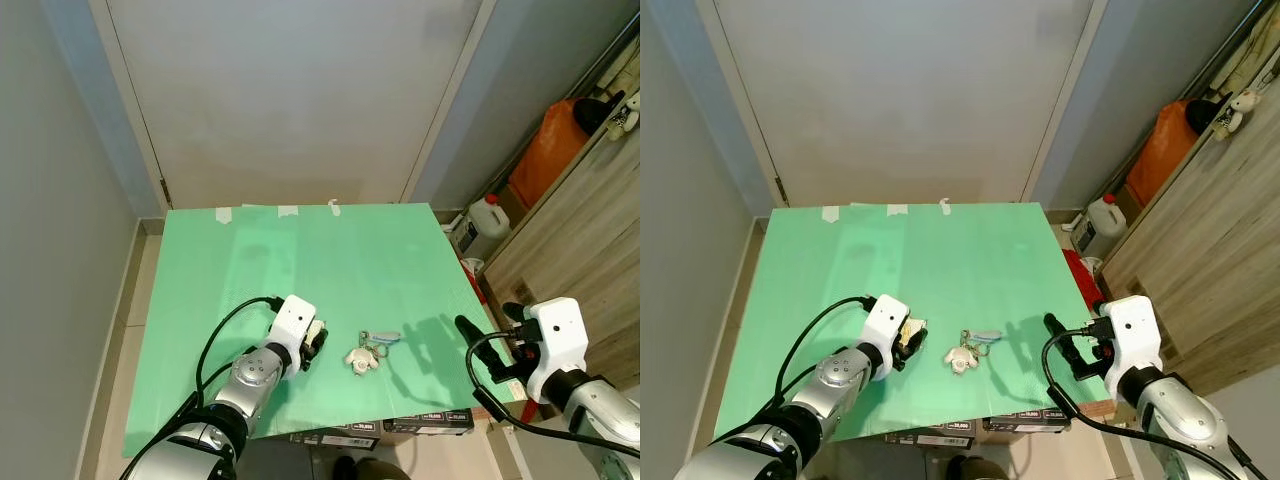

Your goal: Hang keys on a hook

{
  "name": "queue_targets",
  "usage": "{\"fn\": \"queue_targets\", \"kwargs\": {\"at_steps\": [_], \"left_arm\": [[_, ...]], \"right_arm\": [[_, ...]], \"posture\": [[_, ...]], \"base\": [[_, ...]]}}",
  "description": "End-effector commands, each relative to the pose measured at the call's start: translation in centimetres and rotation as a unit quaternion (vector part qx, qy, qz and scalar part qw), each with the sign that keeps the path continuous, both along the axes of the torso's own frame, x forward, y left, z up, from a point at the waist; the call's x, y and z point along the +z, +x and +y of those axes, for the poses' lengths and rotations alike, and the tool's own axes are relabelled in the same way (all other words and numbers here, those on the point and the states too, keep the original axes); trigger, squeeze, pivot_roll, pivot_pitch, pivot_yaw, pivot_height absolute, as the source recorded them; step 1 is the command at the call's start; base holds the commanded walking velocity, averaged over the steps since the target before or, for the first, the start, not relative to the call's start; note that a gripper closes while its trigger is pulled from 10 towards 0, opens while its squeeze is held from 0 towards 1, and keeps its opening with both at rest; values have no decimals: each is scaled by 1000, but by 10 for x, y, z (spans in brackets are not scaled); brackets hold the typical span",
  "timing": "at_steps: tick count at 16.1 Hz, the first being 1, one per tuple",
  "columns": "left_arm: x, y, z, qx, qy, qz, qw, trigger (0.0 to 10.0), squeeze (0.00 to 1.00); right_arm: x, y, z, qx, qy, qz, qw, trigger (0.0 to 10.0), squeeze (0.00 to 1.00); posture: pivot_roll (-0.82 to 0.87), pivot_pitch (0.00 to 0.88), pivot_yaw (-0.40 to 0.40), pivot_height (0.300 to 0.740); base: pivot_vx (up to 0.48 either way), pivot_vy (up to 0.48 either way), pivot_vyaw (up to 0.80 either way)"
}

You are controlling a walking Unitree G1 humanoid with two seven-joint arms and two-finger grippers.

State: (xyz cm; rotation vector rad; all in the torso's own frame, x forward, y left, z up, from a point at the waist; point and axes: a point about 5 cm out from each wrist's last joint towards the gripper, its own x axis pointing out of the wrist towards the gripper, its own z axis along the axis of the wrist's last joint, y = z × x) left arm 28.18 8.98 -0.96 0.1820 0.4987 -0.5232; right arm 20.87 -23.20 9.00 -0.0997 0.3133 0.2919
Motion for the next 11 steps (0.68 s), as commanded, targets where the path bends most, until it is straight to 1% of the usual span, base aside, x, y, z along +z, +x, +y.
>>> {"fn": "queue_targets", "kwargs": {"at_steps": [1,6,7,8,9,11], "left_arm": [[-2,-2,-3,-9,1,12,1000,10000,0],[-6,-6,-2,-20,20,21,999,10000,0],[-9,-8,-2,-25,25,29,999,10000,0],[-11,-10,-1,-25,25,34,999,10000,0],[-11,-10,-1,-17,14,42,999,10000,0],[-11,-10,-1,-24,19,44,999,10000,0]], "right_arm": [[3,-3,-5,-11,-5,2,1000,10000,0],[1,-4,-2,-11,-1,6,1000,10000,0],[1,-5,-2,-11,-1,8,1000,10000,0],[0,-6,-1,-11,0,9,1000,10000,0],[0,-7,-1,-11,-1,11,1000,10000,0],[0,-8,-2,-11,-2,13,1000,10000,0]], "posture": [[-246,86,-91,740],[-240,99,-95,740],[-239,103,-95,740],[-243,106,-93,740],[-246,108,-95,740],[-251,109,-96,740]], "base": [[0,0,0],[0,0,0],[0,0,0],[0,0,0],[0,0,0],[0,0,0]]}}
